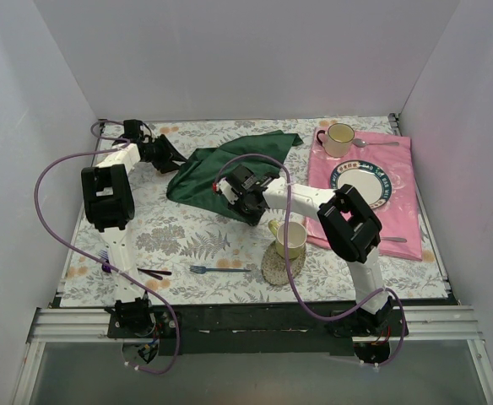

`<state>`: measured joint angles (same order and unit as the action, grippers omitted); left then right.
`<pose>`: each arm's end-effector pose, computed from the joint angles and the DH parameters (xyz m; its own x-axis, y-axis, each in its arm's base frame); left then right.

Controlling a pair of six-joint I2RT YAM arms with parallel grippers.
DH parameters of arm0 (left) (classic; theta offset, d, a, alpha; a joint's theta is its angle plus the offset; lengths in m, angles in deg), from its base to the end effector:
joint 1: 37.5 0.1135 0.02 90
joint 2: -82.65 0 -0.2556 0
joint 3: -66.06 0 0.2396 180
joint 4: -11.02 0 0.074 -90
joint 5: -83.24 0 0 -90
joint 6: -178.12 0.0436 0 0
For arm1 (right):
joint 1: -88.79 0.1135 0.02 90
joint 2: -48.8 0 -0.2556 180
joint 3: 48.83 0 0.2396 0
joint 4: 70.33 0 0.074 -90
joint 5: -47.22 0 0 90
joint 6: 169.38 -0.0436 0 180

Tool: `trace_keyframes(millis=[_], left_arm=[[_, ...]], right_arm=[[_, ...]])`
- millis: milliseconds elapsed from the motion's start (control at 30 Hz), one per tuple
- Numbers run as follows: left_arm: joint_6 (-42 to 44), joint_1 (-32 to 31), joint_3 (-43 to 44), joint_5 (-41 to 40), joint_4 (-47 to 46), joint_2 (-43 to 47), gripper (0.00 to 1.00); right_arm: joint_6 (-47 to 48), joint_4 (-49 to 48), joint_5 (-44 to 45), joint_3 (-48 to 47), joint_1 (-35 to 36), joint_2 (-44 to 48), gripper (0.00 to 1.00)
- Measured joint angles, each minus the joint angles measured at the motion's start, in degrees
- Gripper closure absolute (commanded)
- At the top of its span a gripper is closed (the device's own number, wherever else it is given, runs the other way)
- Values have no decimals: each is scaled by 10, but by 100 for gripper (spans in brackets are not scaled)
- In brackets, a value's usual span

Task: Fold the napkin, place the utensils inside, and roll it up
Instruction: Flatten the napkin out

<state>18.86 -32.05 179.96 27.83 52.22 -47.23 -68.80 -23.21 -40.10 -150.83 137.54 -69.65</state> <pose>0.4740 0.0204 0.1513 -0.5096 -0.8220 0.2542 -0.7016 0.2259 -0.6758 0.2810 0.3173 0.1651 -0.4450 -0.7856 -0.4298 -0.8332 0.5392 -0.1229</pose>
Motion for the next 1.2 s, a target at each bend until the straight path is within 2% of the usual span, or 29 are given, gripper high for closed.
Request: trace_keyframes(millis=[167, 267, 333, 367, 633, 767, 933, 1033, 1200], left_arm=[[-6, 0, 1, 5, -7, 0, 70], [-10, 0, 9, 10, -7, -1, 83], [-12, 0, 11, 14, -13, -1, 97], [-14, 0, 11, 15, -14, -1, 100], [-23, 0, 34, 13, -10, -2, 100], [-61, 0, 60, 6, -57, 1, 100], [-134, 0, 89, -23, -110, 5, 100], [-183, 1, 153, -39, -137, 5, 100], [-256, 1, 185, -66, -236, 33, 100]], right_arm=[[-5, -3, 12, 0, 0, -1, 89], [-10, -4, 14, 0, 0, -2, 91], [-13, -5, 16, 0, 0, -2, 95], [-14, -5, 17, 0, 0, -2, 96], [-35, -17, 43, 0, -7, -1, 99], [-45, -32, 82, 1, -24, 10, 99], [-44, -56, 131, 1, -41, 93, 99], [-43, -63, 160, -23, -48, 149, 99], [-26, -105, 204, -70, -55, 214, 99]])
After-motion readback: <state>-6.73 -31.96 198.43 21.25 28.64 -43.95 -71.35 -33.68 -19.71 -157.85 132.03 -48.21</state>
